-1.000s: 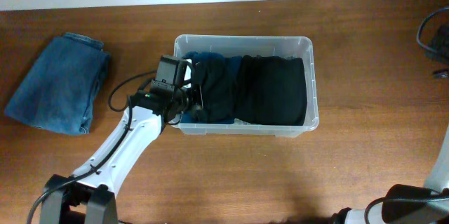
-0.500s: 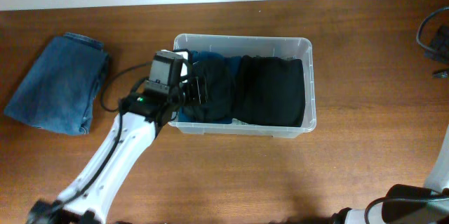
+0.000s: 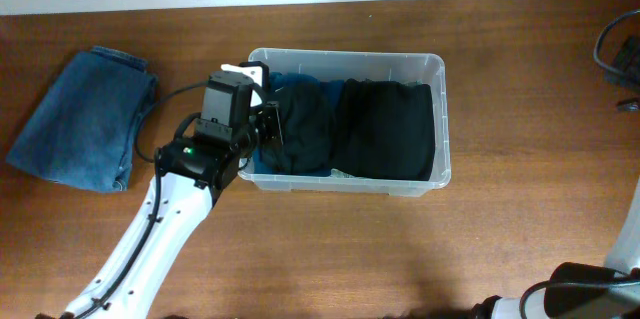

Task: Pack container
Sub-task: 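Lower the dark sweater onto the teal shirt and press it down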

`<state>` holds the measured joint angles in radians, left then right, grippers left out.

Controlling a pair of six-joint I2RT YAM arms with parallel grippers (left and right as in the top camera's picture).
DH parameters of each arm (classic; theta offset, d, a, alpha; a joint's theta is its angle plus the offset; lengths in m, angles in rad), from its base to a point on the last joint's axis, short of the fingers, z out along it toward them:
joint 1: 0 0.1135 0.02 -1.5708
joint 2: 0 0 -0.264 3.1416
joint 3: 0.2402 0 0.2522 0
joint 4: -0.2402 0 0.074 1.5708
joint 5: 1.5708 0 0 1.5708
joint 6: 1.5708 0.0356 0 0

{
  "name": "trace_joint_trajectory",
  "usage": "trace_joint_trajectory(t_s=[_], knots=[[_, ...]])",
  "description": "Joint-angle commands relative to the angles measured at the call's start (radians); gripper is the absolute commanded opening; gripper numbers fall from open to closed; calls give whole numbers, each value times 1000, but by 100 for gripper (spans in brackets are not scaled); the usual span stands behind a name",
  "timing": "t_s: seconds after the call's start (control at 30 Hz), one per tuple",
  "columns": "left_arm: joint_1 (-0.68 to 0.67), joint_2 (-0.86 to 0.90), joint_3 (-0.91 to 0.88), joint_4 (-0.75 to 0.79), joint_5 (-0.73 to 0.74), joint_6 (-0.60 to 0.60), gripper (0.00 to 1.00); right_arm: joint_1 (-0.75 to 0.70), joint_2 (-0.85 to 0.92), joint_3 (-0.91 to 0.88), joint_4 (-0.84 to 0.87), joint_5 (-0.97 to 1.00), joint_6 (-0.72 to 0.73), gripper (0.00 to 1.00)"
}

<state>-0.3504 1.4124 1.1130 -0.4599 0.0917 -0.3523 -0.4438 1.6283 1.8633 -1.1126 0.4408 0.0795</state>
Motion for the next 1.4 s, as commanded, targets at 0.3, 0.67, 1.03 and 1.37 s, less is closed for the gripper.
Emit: trace_joint_trajectory(t_s=[0.3, 0.67, 1.03, 1.37], knots=[[-54, 174, 19, 51, -12, 1, 1, -2, 1, 5, 1, 12, 15, 98], [-55, 430, 19, 55, -28, 2, 4, -2, 1, 5, 1, 12, 15, 99], [-55, 323, 151, 8, 95, 1, 4, -2, 1, 5, 1, 12, 15, 99], [-56, 169, 201, -21, 95, 1, 8, -2, 1, 5, 1, 12, 15, 99]])
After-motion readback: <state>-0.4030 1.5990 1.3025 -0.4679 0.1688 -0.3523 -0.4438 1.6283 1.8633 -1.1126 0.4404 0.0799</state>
